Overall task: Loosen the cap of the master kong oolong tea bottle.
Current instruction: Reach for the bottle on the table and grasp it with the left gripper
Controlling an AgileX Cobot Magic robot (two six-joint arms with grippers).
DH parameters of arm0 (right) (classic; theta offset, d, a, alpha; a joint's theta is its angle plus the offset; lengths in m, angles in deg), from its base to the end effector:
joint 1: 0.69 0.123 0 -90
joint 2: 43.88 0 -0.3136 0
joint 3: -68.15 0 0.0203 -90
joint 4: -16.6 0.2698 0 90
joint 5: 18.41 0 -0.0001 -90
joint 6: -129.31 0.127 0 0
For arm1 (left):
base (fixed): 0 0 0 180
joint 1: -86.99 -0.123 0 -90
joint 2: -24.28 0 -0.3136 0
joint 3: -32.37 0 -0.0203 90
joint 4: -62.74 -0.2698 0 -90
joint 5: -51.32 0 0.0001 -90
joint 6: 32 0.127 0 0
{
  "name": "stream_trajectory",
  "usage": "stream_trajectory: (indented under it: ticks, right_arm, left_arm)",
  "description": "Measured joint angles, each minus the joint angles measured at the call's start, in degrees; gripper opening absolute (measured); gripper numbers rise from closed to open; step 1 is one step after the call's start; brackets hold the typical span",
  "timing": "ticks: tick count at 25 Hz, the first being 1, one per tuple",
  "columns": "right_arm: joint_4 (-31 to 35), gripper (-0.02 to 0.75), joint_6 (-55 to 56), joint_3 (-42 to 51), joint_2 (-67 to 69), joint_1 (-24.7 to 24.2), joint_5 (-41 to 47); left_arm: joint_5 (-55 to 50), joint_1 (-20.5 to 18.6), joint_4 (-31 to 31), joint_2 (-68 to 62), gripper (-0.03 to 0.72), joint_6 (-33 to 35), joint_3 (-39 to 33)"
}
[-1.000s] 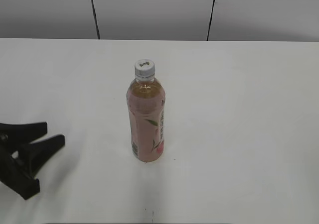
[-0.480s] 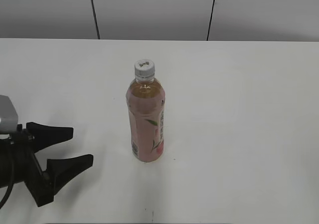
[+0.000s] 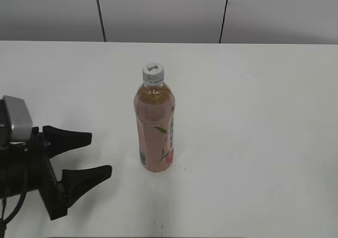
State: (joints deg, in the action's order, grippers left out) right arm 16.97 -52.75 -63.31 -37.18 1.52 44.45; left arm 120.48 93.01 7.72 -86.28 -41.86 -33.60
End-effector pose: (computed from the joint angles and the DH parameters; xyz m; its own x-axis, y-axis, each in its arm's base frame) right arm 0.0106 0.0011 0.2702 -0.4690 -0.0511 -0.8817 -0.0591 0.9979 -0.0264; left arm 0.2060 -0.1195 0.1075 -0.2635 0.2179 -0.9397 0.8408 0.5295 -0.1130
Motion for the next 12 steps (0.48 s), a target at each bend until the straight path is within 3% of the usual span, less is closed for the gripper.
stream_trajectory:
  ticks: [7, 12]
  right_arm:
    - [0.00, 0.582, 0.00, 0.00, 0.00, 0.00, 0.00]
    - [0.00, 0.582, 0.00, 0.00, 0.00, 0.00, 0.00]
  left_arm:
    - [0.00, 9.44, 7.77, -0.04, 0.553, 0.00, 6.49]
    - [0.00, 14.42, 9.85, -0.11, 0.554, 0.00, 11.84]
